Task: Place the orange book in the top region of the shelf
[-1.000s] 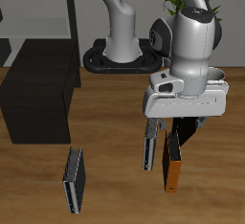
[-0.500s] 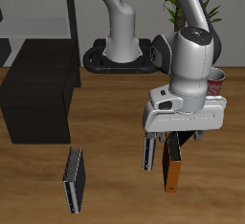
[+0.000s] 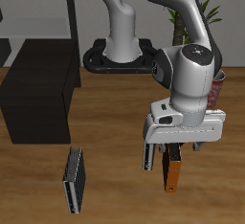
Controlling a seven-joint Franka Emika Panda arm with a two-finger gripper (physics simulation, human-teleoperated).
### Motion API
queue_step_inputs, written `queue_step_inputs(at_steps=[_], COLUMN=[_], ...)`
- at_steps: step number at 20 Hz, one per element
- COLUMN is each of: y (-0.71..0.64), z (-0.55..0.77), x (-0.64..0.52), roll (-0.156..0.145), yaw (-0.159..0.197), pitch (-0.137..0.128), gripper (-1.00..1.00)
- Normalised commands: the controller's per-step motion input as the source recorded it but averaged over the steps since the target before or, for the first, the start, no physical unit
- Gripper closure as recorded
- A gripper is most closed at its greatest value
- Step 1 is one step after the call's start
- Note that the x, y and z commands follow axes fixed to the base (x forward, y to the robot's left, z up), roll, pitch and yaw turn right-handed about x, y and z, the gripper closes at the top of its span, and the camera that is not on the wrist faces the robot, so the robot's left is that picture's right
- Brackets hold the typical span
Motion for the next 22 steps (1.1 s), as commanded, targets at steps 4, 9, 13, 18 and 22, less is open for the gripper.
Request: queue_step_inputs(at_steps=[4, 9, 13, 18, 22], y=[0.06, 0.01, -0.05, 0.00, 0.04], z=[-0.25, -0.13, 0.09, 0.49, 0.60], x=[-0.03, -0.01, -0.06, -0.09, -0.20], roll=[0.007, -0.010, -0.002, 0.004, 0.022], yaw=[0.007, 0.012, 0.010, -0.010, -0.002], pitch=[0.034, 0.008, -0.011, -0.064, -0.087], gripper=[-1.00, 1.00, 1.00, 1.00, 1.00])
